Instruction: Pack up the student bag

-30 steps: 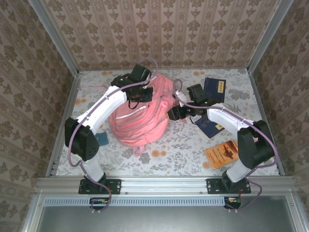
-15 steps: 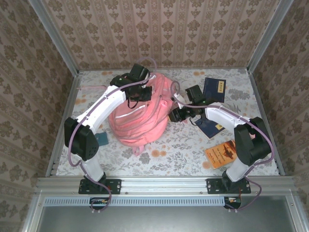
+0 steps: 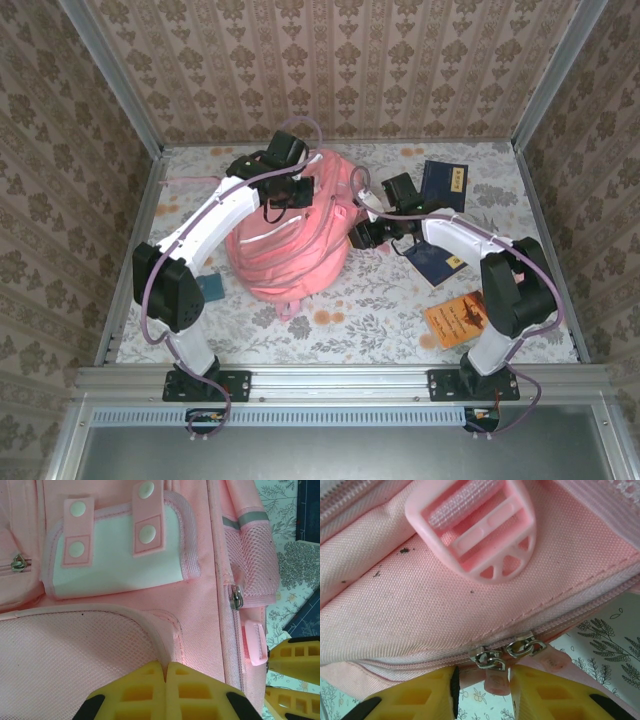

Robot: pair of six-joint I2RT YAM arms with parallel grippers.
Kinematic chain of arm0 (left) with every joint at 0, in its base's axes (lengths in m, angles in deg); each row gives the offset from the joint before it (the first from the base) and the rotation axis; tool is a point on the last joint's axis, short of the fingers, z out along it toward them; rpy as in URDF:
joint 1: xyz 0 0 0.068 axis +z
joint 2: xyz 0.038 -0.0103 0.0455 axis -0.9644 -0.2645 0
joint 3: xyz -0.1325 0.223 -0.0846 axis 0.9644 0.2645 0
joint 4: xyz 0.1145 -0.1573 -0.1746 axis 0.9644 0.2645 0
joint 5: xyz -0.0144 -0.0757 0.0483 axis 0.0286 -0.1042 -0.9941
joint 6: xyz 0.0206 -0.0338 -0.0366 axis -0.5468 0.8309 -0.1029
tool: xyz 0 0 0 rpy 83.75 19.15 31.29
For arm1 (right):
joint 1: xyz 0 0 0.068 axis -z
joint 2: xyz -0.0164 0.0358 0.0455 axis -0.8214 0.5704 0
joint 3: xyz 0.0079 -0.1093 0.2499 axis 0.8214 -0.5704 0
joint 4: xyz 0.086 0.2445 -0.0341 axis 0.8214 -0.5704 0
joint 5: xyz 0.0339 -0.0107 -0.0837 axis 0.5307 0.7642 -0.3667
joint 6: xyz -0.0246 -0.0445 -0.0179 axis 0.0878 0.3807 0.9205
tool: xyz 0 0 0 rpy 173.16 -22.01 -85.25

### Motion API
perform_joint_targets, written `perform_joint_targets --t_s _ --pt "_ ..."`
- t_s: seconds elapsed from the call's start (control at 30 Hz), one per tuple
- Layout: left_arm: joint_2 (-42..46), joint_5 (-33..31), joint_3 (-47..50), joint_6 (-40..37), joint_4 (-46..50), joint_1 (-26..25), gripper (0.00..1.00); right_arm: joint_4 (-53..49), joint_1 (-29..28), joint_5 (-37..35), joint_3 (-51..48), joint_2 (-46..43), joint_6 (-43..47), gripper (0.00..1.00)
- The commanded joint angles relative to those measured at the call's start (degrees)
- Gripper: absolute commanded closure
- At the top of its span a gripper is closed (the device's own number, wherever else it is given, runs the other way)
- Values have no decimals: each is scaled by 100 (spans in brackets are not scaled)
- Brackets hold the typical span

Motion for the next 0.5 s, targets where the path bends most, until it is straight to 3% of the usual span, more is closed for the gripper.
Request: perform_joint_targets --t_s 0.0,0.13,0.27,0.47 --pt "347 151 -66 96 -457 60 100 -56 -36 -22 209 176 152 65" --pt "343 197 -65 98 -472 86 100 -75 -47 46 291 260 165 69" --pt "339 198 -5 241 -595 115 100 -75 -84 15 237 182 123 82" --pt "231 -186 489 1202 -1341 164 100 228 -239 177 -323 -226 -260 91"
